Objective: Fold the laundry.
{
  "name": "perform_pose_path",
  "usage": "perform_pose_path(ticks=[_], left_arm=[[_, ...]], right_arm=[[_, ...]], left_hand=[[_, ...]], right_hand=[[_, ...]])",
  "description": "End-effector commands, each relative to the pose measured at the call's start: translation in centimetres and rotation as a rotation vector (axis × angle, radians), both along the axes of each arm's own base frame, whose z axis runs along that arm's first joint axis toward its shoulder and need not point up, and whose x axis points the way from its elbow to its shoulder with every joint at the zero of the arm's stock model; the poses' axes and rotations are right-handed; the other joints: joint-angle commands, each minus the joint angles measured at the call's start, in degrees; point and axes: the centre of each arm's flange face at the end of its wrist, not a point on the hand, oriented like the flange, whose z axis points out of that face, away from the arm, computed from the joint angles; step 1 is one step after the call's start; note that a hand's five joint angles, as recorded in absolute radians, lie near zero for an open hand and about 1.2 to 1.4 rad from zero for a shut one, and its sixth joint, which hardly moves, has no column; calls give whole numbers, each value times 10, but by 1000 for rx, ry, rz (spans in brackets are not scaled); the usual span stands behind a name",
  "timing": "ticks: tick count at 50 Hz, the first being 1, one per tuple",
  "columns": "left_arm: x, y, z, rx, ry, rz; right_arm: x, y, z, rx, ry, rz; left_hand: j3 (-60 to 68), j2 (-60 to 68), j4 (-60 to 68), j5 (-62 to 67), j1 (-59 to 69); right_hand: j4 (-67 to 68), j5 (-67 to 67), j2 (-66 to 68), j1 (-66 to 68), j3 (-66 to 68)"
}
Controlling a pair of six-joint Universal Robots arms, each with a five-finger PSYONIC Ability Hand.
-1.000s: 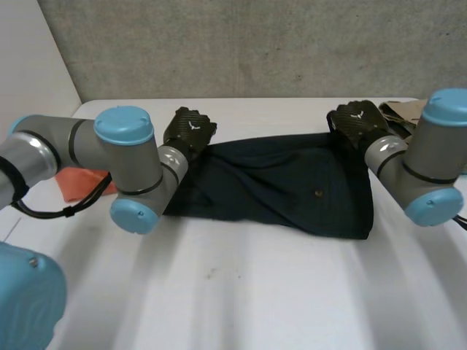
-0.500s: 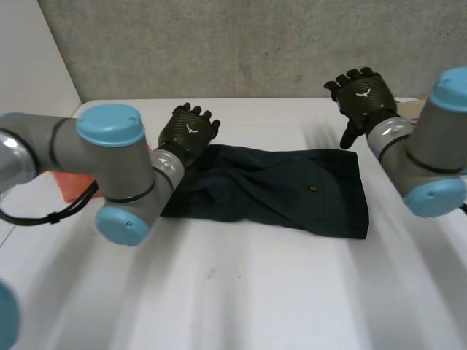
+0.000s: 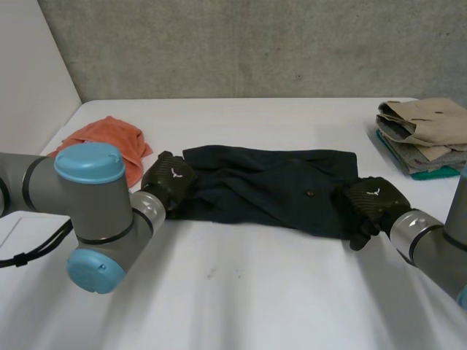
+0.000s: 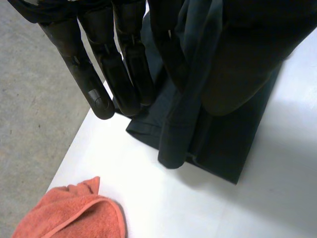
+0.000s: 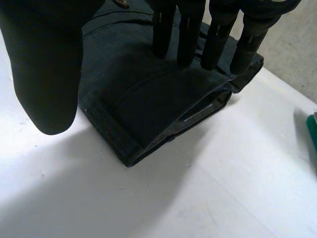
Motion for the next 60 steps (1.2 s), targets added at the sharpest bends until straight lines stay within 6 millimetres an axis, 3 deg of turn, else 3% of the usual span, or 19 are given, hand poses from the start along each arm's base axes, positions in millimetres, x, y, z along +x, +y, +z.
perform_pose_path(ticks=[1, 3, 5, 8, 11, 15, 19, 27, 30, 34, 35, 41, 46, 47, 50, 51, 54, 57, 60], left_arm=[[7, 3, 8, -10, 7, 12], [8, 6, 11, -14, 9, 10], [10, 11, 15, -14, 9, 10], [14, 17, 23, -21, 13, 10], [17, 20, 29, -30, 21, 14], [18, 25, 42, -53, 45, 14], [20, 28, 51, -73, 57, 16], [25, 39, 64, -95, 75, 17], [27, 43, 67, -99, 79, 16], [30, 48, 71, -105, 84, 17], [31, 49, 72, -105, 91, 20], [33, 50, 79, -106, 133, 33], [33, 51, 88, -111, 175, 39], [33, 51, 91, -115, 189, 41], [33, 51, 94, -118, 211, 43], [33, 50, 96, -120, 230, 45], [32, 47, 99, -121, 259, 52], [30, 42, 110, -137, 313, 58], [29, 35, 124, -164, 373, 74]], right_arm=[[2, -3, -4, -62, -12, 5], [3, -3, -6, -62, -13, 8], [3, -6, -12, -58, -12, 6], [4, -11, -26, -53, 1, 5], [3, -16, -31, -66, 8, -4], [0, -25, -30, -86, 25, -37], [-14, -33, -26, -108, 72, -119], [-55, -50, 24, -278, 257, -196], [-57, -53, 29, -307, 340, -174], [-26, -46, 46, -415, 425, -50], [3, -35, 54, -479, 429, 41], [83, 6, 79, -660, 373, 289], [140, 51, 53, -684, 293, 582], [157, 69, 40, -689, 286, 677], [172, 87, 22, -694, 302, 782], [177, 92, 9, -681, 321, 814], [179, 94, -1, -672, 339, 828], [179, 96, 9, -663, 300, 809], [175, 93, 33, -610, 182, 746]], left_hand=[[105, 104, 103, 108, 117], [88, 87, 87, 91, 101], [-16, -16, -17, -13, -3], [-286, -287, -287, -283, -273], [-312, -313, -314, -310, -300], [-341, -342, -342, -338, -328], [-359, -360, -361, -357, -347], [-393, -394, -394, -390, -380], [-396, -397, -398, -394, -384], [-405, -406, -406, -402, -392], [-415, -416, -416, -412, -402], [-420, -421, -421, -417, -407], [-423, -424, -425, -421, -411], [-430, -431, -431, -427, -417], [-433, -434, -435, -431, -421], [-437, -438, -438, -434, -424], [-443, -444, -445, -441, -431], [-443, -444, -445, -441, -431], [-442, -443, -443, -439, -429]], right_hand=[[17, 17, 21, 18, 18], [17, 17, 21, 18, 18], [20, 20, 24, 21, 21], [36, 35, 39, 36, 36], [86, 85, 89, 86, 86], [531, 530, 534, 531, 531], [582, 581, 585, 582, 582], [582, 581, 585, 582, 582], [582, 581, 585, 582, 582], [582, 581, 585, 582, 582], [582, 581, 585, 582, 582], [582, 581, 585, 582, 582], [582, 581, 585, 582, 582], [582, 581, 585, 582, 582], [582, 581, 585, 582, 582], [394, 394, 398, 395, 395], [-82, -83, -79, -82, -82], [-118, -119, -115, -118, -118], [-118, -119, -115, -118, -118]])
